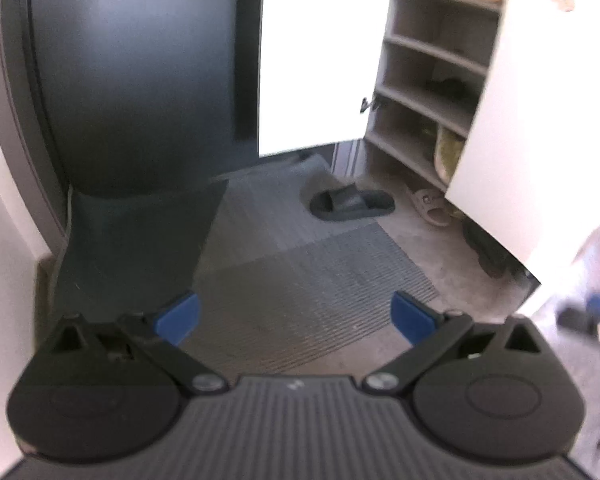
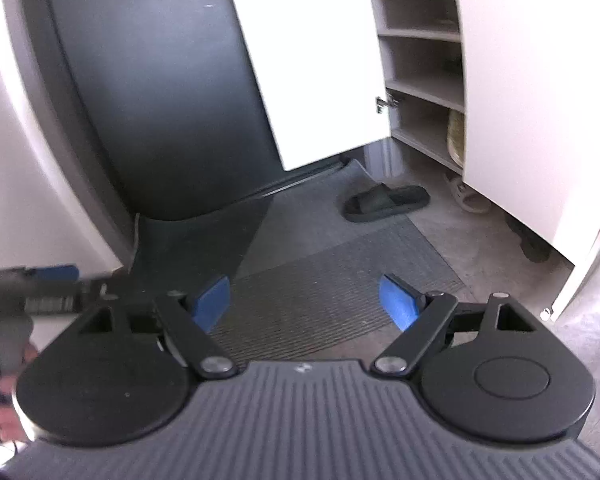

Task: Organize scattered shoes
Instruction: 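Move both open tools back toward the shoe cabinet, then grip the second black slide's strap with the left tool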

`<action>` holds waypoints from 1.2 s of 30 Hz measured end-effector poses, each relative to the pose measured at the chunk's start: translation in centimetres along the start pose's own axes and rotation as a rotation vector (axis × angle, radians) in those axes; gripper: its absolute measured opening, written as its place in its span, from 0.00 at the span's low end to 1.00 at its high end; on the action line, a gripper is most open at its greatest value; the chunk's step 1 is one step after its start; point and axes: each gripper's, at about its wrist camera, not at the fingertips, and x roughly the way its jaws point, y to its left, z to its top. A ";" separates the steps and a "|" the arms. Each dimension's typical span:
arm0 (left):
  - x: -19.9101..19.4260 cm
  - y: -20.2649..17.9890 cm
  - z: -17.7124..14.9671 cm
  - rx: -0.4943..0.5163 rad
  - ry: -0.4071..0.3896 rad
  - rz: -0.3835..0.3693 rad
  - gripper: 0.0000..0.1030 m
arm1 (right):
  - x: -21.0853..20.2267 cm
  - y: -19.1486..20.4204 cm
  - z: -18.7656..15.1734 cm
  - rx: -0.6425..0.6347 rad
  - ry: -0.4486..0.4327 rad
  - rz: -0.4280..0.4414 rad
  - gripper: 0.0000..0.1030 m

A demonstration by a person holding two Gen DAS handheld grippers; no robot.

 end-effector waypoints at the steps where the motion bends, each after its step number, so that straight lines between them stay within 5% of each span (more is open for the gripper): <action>1: 2.4 -1.1 0.8 -0.022 0.012 0.018 1.00 | 0.6 -0.8 -0.2 0.005 -0.009 -0.009 0.82; 4: 10.2 -5.1 3.1 -0.052 0.011 0.086 1.00 | 4.3 -5.5 -1.9 0.032 -0.082 -0.027 0.82; 9: 23.9 -11.6 5.2 0.010 -0.054 0.080 0.99 | 10.9 -11.1 -5.4 0.059 -0.176 -0.035 0.82; 11: 30.8 -14.6 5.5 0.062 -0.080 0.096 0.98 | 13.4 -13.0 -7.1 0.069 -0.189 -0.021 0.82; 16: 38.7 -17.9 5.8 0.042 -0.072 0.101 0.97 | 17.7 -16.8 -10.3 0.156 -0.143 -0.013 0.82; 22: 37.8 -21.5 6.6 -0.030 -0.040 0.143 0.97 | 18.1 -19.8 -8.2 0.224 -0.106 -0.035 0.82; 32: 34.3 -28.6 11.4 -0.048 0.017 0.218 1.00 | 9.6 -21.5 3.0 -0.094 -0.021 0.036 0.82; 36: 35.5 -30.6 12.2 -0.003 0.006 0.362 0.99 | 9.0 -22.5 4.7 0.001 0.065 -0.027 0.82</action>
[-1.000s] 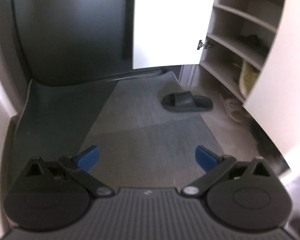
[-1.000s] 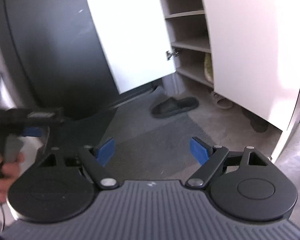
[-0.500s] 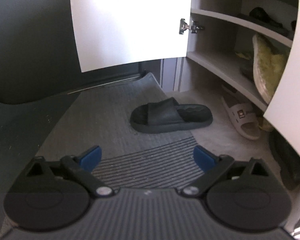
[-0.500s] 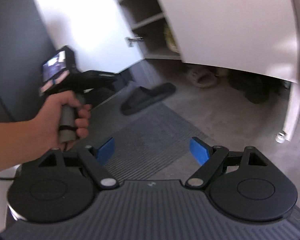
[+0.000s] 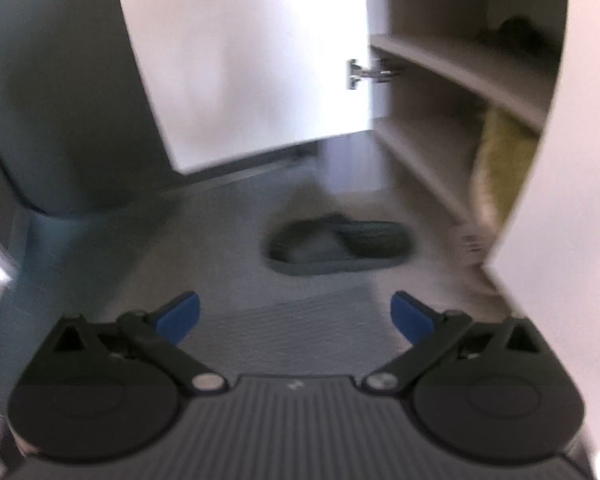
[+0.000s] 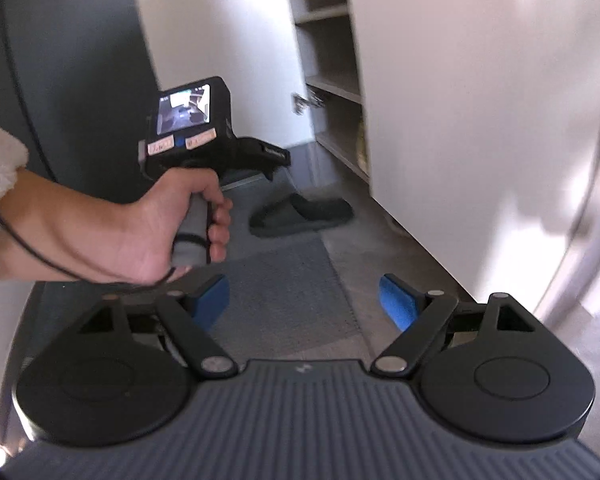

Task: Organize scattered shoes
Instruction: 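Grip the second black slide's strap with the left tool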

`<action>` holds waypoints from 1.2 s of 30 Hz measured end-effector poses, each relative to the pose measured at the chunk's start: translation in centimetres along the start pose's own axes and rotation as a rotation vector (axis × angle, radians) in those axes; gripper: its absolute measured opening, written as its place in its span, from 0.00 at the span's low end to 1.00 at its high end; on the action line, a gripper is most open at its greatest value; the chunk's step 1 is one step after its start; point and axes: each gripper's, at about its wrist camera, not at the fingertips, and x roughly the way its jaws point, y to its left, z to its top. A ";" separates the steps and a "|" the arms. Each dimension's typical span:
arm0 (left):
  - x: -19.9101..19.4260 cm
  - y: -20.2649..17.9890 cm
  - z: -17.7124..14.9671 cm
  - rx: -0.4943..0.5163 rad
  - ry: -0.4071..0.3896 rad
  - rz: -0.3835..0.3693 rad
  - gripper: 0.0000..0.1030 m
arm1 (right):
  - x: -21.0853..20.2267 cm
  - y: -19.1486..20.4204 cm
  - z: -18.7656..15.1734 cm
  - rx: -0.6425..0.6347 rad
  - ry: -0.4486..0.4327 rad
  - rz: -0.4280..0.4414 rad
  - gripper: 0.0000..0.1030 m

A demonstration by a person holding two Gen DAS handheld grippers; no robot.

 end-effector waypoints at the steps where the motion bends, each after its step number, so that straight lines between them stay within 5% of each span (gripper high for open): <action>1: 0.3 -0.2 0.2 -0.016 -0.003 0.016 0.99 | 0.2 0.0 0.3 0.020 0.016 -0.005 0.82; 6: 5.1 -3.1 2.8 -0.073 0.043 0.049 0.99 | 2.3 1.0 2.5 0.009 0.070 -0.011 0.82; 15: 20.9 -8.2 5.3 -0.053 0.175 0.079 0.96 | 11.5 2.2 5.5 -0.013 0.189 -0.096 0.82; 26: 31.7 -11.3 8.9 0.018 0.205 0.152 0.96 | 18.9 3.6 8.7 0.089 0.361 -0.188 0.82; 32: 37.3 -12.9 8.3 0.089 0.331 0.166 0.83 | 20.7 5.0 9.7 0.111 0.427 -0.173 0.82; 36: 39.2 -13.3 7.1 0.143 0.407 0.164 0.62 | 21.2 5.3 10.2 0.125 0.448 -0.166 0.82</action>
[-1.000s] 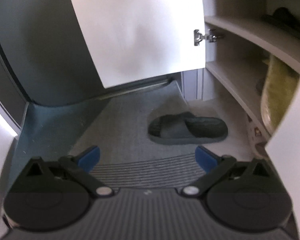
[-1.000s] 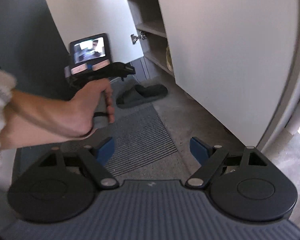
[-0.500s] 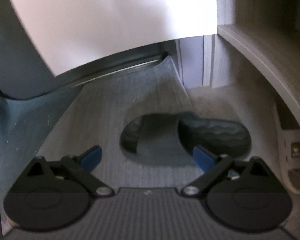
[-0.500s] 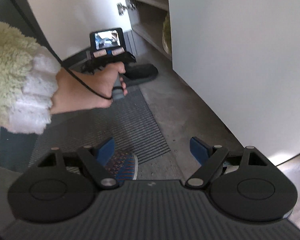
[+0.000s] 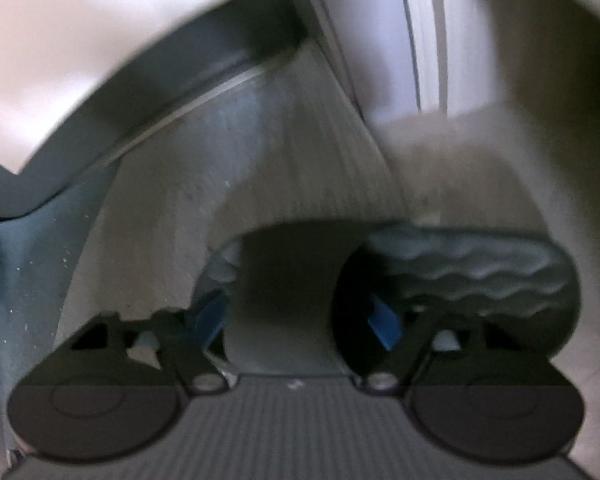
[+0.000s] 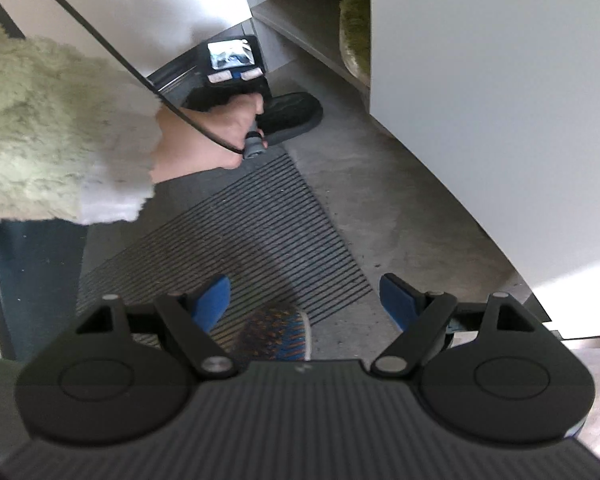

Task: Organize scattered shoes
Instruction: 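Grip the second black slide's strap with the left tool, then carry the black slide with the left tool onto the mat, release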

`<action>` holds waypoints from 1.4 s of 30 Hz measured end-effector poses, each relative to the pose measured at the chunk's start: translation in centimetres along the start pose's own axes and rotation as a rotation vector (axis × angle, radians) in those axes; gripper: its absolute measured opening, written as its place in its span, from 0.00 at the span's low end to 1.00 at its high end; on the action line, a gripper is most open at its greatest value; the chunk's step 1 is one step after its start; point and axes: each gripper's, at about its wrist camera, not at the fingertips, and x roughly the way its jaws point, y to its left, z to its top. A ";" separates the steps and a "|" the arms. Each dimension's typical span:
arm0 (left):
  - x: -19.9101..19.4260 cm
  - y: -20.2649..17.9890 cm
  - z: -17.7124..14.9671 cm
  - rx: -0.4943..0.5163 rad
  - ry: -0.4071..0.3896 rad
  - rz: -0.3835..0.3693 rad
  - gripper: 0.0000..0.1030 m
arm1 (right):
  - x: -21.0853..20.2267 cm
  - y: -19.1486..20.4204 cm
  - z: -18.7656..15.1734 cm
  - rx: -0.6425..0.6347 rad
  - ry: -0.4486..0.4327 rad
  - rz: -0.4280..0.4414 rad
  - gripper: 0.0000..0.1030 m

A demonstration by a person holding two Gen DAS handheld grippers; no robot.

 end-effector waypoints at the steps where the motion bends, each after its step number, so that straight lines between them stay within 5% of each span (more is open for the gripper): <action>1: 0.0 0.0 -0.1 0.007 -0.009 0.016 0.54 | -0.1 -0.1 0.0 0.002 0.003 -0.002 0.82; 10: -2.3 3.0 -1.0 -0.006 -0.045 0.068 0.21 | -0.8 -1.1 0.9 0.002 0.031 -0.020 0.81; 13: -3.3 5.0 -1.8 -0.021 -0.047 0.081 0.17 | -0.8 -1.6 1.2 0.001 0.035 -0.025 0.81; 24: -7.0 15.0 -9.4 -0.031 -0.060 0.187 0.16 | -4.0 -0.8 0.9 -0.075 -0.017 0.016 0.81; 34: -6.5 25.6 -22.0 -0.107 0.084 0.291 0.17 | -6.8 1.3 -2.3 -0.161 0.040 0.093 0.82; 42: -3.0 27.2 -30.1 -0.100 0.181 0.349 0.18 | -3.4 2.9 -2.6 -0.255 0.041 0.141 0.81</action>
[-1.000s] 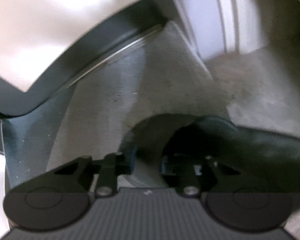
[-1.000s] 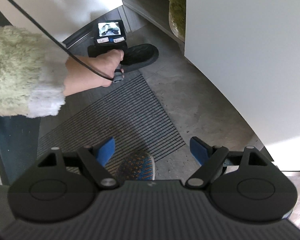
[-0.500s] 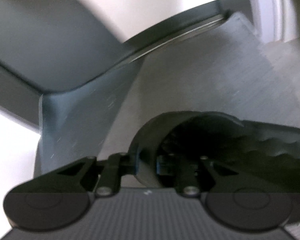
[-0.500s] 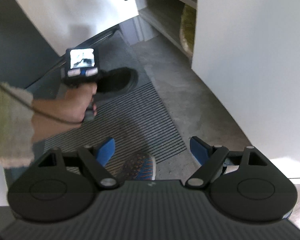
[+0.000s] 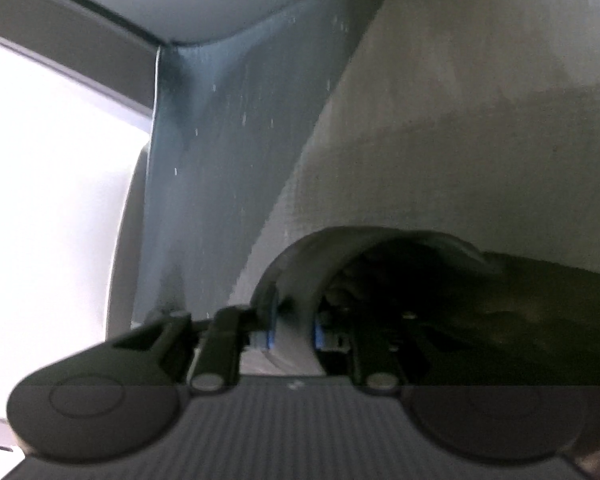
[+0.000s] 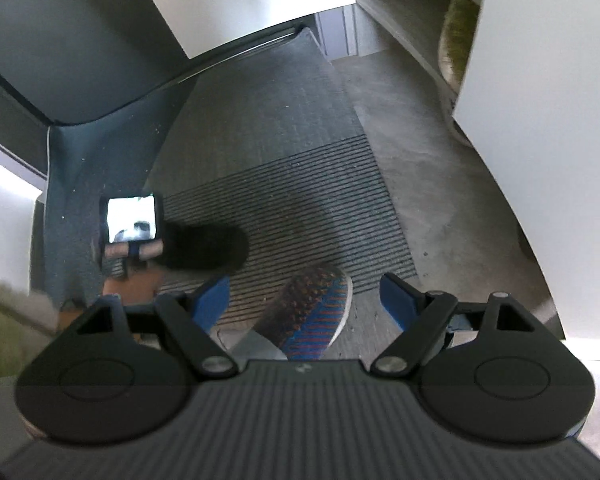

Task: Organize scattered shoes
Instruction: 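Carry the black slide with the left tool onto the mat, release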

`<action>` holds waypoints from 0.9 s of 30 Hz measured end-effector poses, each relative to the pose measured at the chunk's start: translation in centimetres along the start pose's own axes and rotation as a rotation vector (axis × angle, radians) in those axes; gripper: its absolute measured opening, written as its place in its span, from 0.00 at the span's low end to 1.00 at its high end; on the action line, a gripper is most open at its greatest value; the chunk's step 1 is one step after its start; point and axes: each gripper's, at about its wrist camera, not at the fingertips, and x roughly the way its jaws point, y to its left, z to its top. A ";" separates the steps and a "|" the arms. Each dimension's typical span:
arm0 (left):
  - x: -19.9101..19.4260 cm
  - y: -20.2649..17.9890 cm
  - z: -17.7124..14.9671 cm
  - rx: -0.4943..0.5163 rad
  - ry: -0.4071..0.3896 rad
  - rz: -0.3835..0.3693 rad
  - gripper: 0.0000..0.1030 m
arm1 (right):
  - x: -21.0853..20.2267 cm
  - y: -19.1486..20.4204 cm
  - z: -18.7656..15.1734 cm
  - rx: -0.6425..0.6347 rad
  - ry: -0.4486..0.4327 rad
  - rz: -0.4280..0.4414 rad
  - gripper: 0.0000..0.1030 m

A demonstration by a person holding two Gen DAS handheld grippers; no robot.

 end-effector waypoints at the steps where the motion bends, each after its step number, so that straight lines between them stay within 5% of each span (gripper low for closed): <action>1: 0.5 -0.3 -0.6 0.001 0.008 0.007 0.18 | 0.6 0.1 0.0 -0.010 -0.004 0.008 0.81; 5: 0.8 -1.5 -2.5 0.009 0.046 0.003 0.31 | 2.5 0.6 -0.1 -0.058 -0.003 0.041 0.81; 9: -0.4 -0.4 -2.8 -0.046 0.101 -0.052 0.75 | 2.5 1.4 0.2 -0.098 -0.014 0.079 0.81; 13: -4.0 1.5 -2.5 -0.106 0.085 -0.093 0.77 | 0.1 1.7 0.9 -0.119 -0.070 0.104 0.81; 18: -11.8 6.0 -1.8 -0.189 0.001 -0.242 0.77 | -4.4 1.3 0.2 -0.152 -0.190 0.134 0.82; 22: -20.3 11.9 -3.4 -0.286 -0.095 -0.327 0.79 | -9.0 1.1 -1.4 -0.229 -0.401 0.096 0.82; 27: -29.0 20.2 -7.0 -0.371 -0.165 -0.367 0.83 | -14.3 2.1 -2.5 -0.233 -0.454 0.150 0.82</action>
